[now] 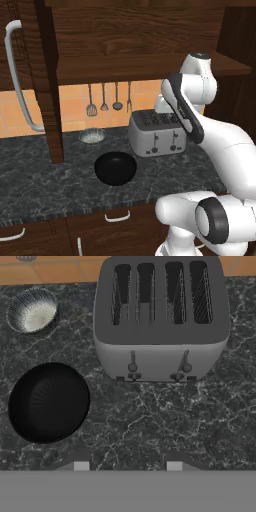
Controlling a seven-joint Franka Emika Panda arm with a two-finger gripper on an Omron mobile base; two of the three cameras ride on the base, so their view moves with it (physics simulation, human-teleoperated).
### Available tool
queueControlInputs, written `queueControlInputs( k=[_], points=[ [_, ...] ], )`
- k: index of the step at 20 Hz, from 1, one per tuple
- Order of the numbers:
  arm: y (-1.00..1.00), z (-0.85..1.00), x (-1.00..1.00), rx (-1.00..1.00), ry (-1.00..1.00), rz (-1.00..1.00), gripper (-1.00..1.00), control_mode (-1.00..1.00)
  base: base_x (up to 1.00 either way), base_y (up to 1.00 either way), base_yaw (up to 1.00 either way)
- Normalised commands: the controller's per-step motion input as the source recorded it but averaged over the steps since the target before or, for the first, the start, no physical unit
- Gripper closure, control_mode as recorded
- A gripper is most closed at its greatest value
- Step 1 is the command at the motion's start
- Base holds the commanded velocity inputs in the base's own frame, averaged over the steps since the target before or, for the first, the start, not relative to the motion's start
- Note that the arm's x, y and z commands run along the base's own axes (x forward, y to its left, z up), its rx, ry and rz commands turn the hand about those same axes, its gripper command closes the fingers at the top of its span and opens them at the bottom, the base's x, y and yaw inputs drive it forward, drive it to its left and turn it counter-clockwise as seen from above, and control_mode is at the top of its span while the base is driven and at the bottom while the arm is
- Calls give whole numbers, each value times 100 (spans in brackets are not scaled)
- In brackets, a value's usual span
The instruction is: Pick up the bowls on the counter and stack them on top of one another in the open cabinet. Place the smaller bowl on top of the larger bowl.
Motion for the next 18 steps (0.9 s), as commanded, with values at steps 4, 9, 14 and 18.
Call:
queueControlInputs(
  k=[4,9,14,18],
  points=[
    [41,-8,-28,0,-3,3,-100,-100,0,0,0],
    [100,0,-37,-11,-14,13,-100,-100,0,0,0],
    [100,-4,-52,-22,-28,19,-100,-100,0,0,0],
    [100,-20,-47,-31,-31,20,-100,-100,0,0,0]
  ],
)
